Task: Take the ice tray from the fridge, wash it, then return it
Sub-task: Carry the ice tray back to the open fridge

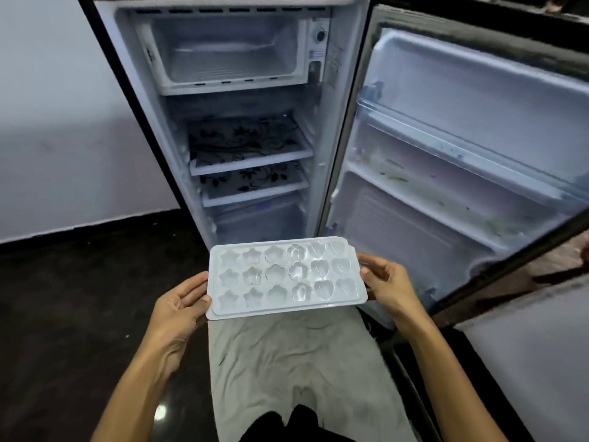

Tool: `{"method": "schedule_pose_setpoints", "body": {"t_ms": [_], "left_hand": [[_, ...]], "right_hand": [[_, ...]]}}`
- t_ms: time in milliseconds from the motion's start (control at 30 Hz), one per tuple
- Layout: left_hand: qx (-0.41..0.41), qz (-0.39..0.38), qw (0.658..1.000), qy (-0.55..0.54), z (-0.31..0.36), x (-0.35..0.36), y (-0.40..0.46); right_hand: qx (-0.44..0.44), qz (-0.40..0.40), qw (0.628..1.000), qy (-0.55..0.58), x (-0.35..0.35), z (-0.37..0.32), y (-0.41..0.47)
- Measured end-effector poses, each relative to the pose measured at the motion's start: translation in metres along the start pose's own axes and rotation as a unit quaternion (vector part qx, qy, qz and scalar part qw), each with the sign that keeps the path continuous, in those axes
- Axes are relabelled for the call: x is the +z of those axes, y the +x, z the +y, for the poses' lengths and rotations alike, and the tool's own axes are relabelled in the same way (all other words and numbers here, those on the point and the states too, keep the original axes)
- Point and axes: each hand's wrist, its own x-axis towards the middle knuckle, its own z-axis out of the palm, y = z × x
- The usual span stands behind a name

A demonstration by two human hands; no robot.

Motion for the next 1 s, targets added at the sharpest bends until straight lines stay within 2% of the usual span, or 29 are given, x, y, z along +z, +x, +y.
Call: {"method": "schedule_pose_setpoints", "body": {"t_ms": [267, 600, 1000], "left_hand": [[0.0, 0.057, 0.998, -0.018, 0.008, 0.013, 0.014], [0.004, 0.078, 0.997, -0.025, 0.042, 0.026, 0.071], [0.058, 0.093, 0.994, -0.015, 0.139, 0.034, 0.184]], "right_hand": [[-0.003, -0.055, 0.998, -0.005, 0.002, -0.016, 0.047], [-0.011, -0.08, 0.997, -0.017, 0.012, -0.052, 0.111], [-0.071, -0.07, 0.995, -0.016, 0.052, -0.123, 0.243]]}}
